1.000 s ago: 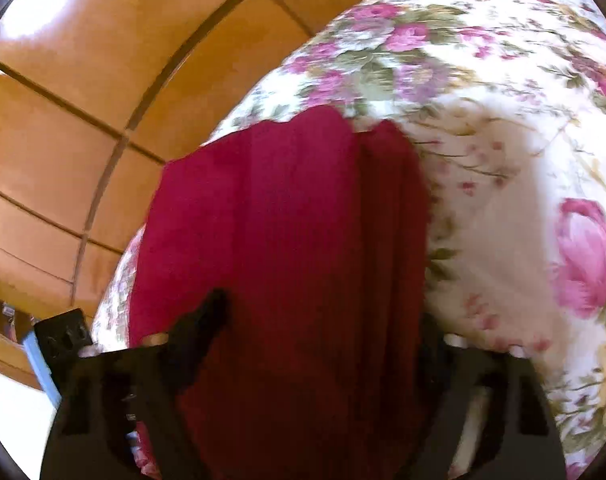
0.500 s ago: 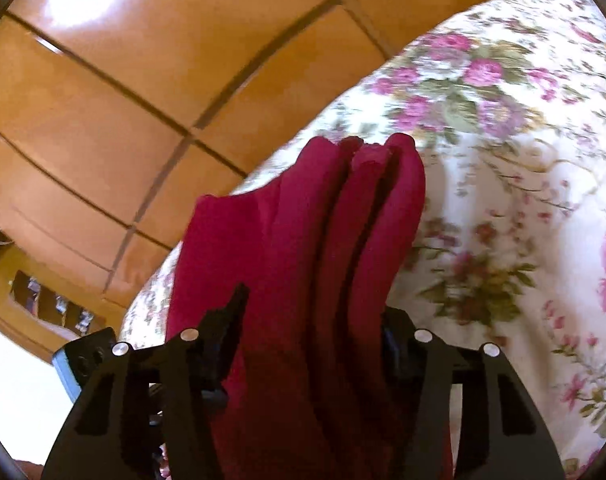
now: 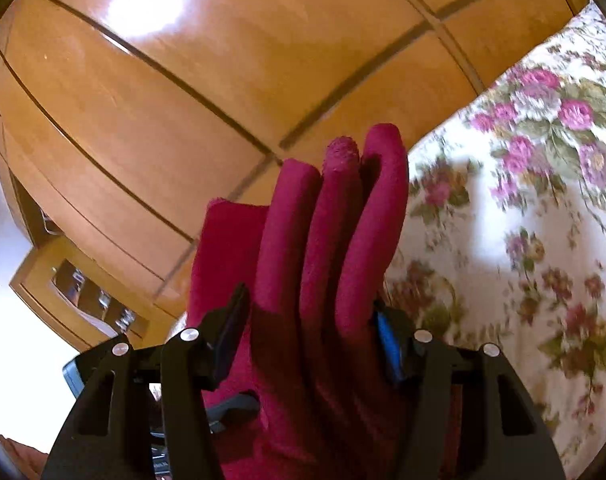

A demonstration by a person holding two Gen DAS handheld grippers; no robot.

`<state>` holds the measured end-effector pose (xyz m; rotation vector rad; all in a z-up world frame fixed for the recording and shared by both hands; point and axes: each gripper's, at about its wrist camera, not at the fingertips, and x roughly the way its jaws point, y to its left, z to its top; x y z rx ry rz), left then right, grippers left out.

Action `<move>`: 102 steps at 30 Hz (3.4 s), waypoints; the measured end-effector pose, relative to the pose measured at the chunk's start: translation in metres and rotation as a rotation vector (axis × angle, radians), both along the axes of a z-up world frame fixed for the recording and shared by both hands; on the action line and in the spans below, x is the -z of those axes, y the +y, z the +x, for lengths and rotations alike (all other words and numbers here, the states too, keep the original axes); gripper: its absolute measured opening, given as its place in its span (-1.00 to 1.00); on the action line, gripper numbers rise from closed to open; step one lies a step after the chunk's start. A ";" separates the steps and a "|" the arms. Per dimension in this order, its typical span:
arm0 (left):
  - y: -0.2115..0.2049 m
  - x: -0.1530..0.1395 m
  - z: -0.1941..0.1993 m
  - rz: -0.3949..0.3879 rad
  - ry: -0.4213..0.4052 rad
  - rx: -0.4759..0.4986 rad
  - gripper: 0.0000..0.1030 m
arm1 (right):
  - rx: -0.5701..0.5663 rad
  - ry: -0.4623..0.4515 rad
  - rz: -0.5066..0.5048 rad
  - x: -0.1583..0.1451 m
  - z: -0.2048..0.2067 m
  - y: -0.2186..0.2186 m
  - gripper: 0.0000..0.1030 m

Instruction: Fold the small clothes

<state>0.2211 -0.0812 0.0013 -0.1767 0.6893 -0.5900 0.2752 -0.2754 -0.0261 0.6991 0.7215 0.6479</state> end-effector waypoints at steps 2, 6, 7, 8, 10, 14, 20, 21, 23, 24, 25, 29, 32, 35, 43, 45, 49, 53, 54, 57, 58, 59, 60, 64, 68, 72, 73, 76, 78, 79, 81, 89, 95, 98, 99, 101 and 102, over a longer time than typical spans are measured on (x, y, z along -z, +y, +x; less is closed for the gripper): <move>-0.003 -0.003 0.012 -0.010 -0.004 -0.001 0.08 | 0.013 -0.024 -0.010 -0.005 0.008 -0.005 0.12; -0.014 -0.005 0.046 -0.045 -0.010 -0.012 0.08 | 0.038 -0.065 -0.029 -0.009 0.025 -0.018 0.12; -0.016 -0.004 0.053 -0.052 -0.014 -0.018 0.08 | 0.046 -0.077 -0.035 -0.008 0.030 -0.023 0.12; -0.018 0.000 0.062 -0.056 -0.016 -0.035 0.09 | 0.056 -0.087 -0.046 -0.007 0.034 -0.027 0.12; -0.023 0.013 0.079 -0.036 0.001 -0.080 0.15 | 0.123 -0.083 -0.109 0.002 0.043 -0.037 0.19; -0.026 0.054 0.101 0.016 0.095 -0.179 0.25 | 0.238 0.046 -0.174 0.033 0.052 -0.052 0.37; 0.009 0.065 0.093 -0.133 0.155 -0.224 0.54 | 0.297 0.102 -0.256 0.029 0.044 -0.056 0.82; 0.012 0.064 0.087 -0.136 0.143 -0.227 0.54 | 0.308 0.098 -0.264 0.024 0.041 -0.056 0.87; 0.018 0.063 0.075 -0.144 0.117 -0.237 0.54 | 0.296 0.076 -0.249 0.014 0.029 -0.052 0.91; 0.020 0.060 0.071 -0.149 0.104 -0.241 0.54 | 0.280 0.072 -0.251 0.010 0.023 -0.048 0.95; 0.022 0.057 0.062 -0.155 0.081 -0.247 0.55 | 0.258 0.070 -0.260 0.007 0.019 -0.042 0.96; 0.022 0.049 0.037 -0.137 0.002 -0.260 0.61 | 0.142 0.034 -0.427 0.008 0.011 -0.001 0.96; 0.016 0.049 0.038 -0.086 0.007 -0.269 0.69 | 0.220 0.101 -0.589 0.029 0.016 -0.002 0.96; 0.007 0.065 0.053 -0.027 0.124 -0.244 0.89 | 0.286 0.343 -0.499 0.078 0.029 -0.045 0.96; 0.012 0.068 0.051 -0.028 0.142 -0.249 0.93 | 0.263 0.188 -0.663 0.059 0.012 -0.020 0.96; 0.010 0.065 0.042 0.017 0.122 -0.262 0.93 | 0.280 0.210 -0.622 0.054 0.007 -0.027 0.96; -0.003 0.054 0.023 0.124 0.052 -0.279 0.93 | 0.309 0.252 -0.533 0.046 -0.007 -0.044 0.96; -0.016 0.047 0.004 0.207 0.013 -0.276 0.93 | 0.324 0.259 -0.495 0.031 -0.026 -0.047 0.97; -0.018 0.047 0.001 0.226 0.019 -0.277 0.93 | 0.328 0.250 -0.505 0.028 -0.031 -0.044 0.97; -0.022 0.051 -0.007 0.297 0.057 -0.313 0.93 | 0.315 0.213 -0.549 0.017 -0.046 -0.032 0.97; -0.023 0.051 -0.010 0.310 0.065 -0.323 0.93 | 0.309 0.199 -0.567 0.014 -0.051 -0.028 0.97; -0.022 0.050 -0.014 0.308 0.069 -0.328 0.93 | 0.304 0.185 -0.584 0.012 -0.055 -0.025 0.97; -0.020 0.049 -0.018 0.304 0.072 -0.333 0.93 | 0.297 0.169 -0.605 0.008 -0.059 -0.021 0.97; -0.015 0.039 -0.036 0.313 0.042 -0.370 0.93 | 0.275 0.111 -0.634 -0.004 -0.075 -0.012 0.97; -0.009 0.027 -0.051 0.353 -0.008 -0.438 0.93 | 0.291 0.066 -0.662 -0.013 -0.092 -0.005 0.97; -0.002 0.017 -0.062 0.366 -0.031 -0.483 0.93 | 0.307 0.044 -0.674 -0.018 -0.106 0.003 0.97; -0.001 0.015 -0.064 0.365 -0.032 -0.489 0.93 | 0.311 0.042 -0.678 -0.019 -0.109 0.005 0.97; 0.004 0.008 -0.068 0.359 -0.043 -0.509 0.93 | 0.330 0.036 -0.714 -0.020 -0.120 0.013 0.97; 0.005 0.003 -0.072 0.351 -0.050 -0.517 0.93 | 0.332 0.026 -0.743 -0.020 -0.127 0.019 0.97; 0.006 0.001 -0.073 0.350 -0.053 -0.520 0.93 | 0.330 0.022 -0.748 -0.021 -0.129 0.021 0.97; 0.007 -0.003 -0.075 0.348 -0.059 -0.527 0.93 | 0.338 0.008 -0.747 -0.022 -0.133 0.021 0.97; 0.012 -0.011 -0.078 0.335 -0.068 -0.537 0.93 | 0.338 -0.036 -0.772 -0.027 -0.139 0.026 0.97; 0.010 -0.010 -0.078 0.343 -0.067 -0.529 0.93 | 0.324 -0.035 -0.786 -0.025 -0.138 0.030 0.97; 0.010 -0.011 -0.078 0.340 -0.066 -0.531 0.93 | 0.322 -0.038 -0.799 -0.025 -0.139 0.031 0.97; 0.010 -0.011 -0.078 0.339 -0.065 -0.532 0.93 | 0.323 -0.038 -0.802 -0.025 -0.139 0.031 0.97; 0.010 -0.010 -0.077 0.338 -0.064 -0.530 0.93 | 0.324 -0.037 -0.801 -0.025 -0.139 0.031 0.97; 0.010 -0.011 -0.078 0.339 -0.065 -0.532 0.93 | 0.324 -0.036 -0.798 -0.024 -0.139 0.030 0.97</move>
